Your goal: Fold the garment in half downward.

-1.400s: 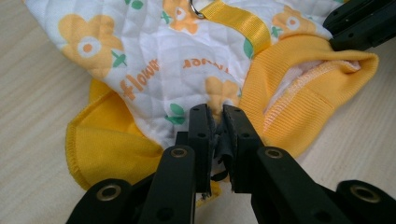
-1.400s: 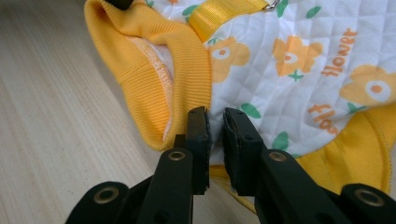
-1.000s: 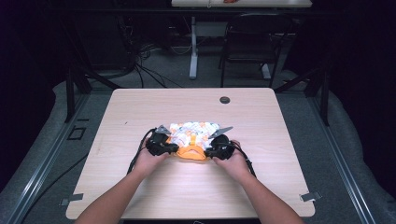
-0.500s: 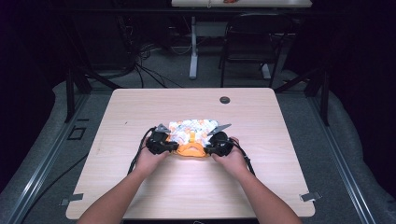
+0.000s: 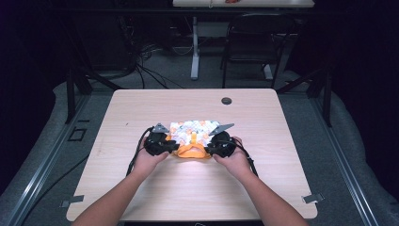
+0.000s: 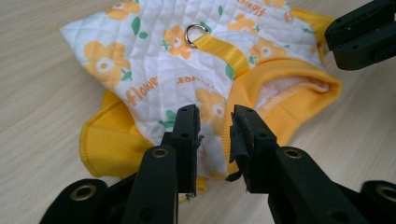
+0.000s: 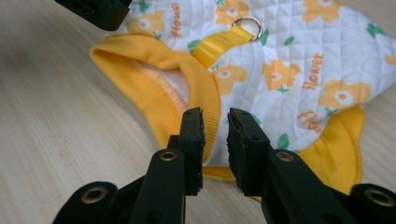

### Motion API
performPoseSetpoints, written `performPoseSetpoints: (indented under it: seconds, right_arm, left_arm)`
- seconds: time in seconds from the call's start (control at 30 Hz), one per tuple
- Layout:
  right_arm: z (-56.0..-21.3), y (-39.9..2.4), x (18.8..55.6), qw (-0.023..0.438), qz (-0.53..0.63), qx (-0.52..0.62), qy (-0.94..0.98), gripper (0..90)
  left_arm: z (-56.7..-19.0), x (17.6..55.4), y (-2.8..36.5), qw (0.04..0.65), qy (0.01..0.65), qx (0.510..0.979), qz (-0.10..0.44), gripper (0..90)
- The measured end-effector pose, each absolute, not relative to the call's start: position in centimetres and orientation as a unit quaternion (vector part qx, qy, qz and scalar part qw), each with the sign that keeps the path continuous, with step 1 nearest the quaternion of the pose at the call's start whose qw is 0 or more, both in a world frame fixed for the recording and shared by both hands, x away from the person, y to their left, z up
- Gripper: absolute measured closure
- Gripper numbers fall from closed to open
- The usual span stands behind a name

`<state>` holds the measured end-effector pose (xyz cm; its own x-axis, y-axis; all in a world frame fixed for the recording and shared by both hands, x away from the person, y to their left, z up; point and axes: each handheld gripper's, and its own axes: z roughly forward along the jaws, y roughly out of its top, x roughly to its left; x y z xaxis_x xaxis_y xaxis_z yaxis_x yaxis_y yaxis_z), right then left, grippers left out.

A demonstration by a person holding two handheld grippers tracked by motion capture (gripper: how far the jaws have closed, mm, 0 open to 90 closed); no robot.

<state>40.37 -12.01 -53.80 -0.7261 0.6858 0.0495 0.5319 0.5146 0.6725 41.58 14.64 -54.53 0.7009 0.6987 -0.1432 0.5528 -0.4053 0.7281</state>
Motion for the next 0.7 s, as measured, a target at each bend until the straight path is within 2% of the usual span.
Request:
performPoseSetpoints:
  seconds: [0.3, 0.43, 0.7]
  right_arm:
    - [-52.0, -12.1, 38.1, 0.129, 0.358, 0.335, 0.862, 66.7]
    - [-51.6, -12.6, 37.0, 0.118, 0.369, 0.332, 0.860, 63.7]
    - [-51.6, -14.1, 34.6, 0.125, 0.378, 0.338, 0.853, 54.4]
  left_arm:
    - [-52.9, 39.4, 16.0, 0.420, 0.367, 0.824, 0.096, 62.6]
    - [-52.9, 38.3, 16.6, 0.420, 0.364, 0.825, 0.106, 59.0]
    - [-52.9, 36.6, 18.0, 0.431, 0.375, 0.815, 0.101, 52.8]
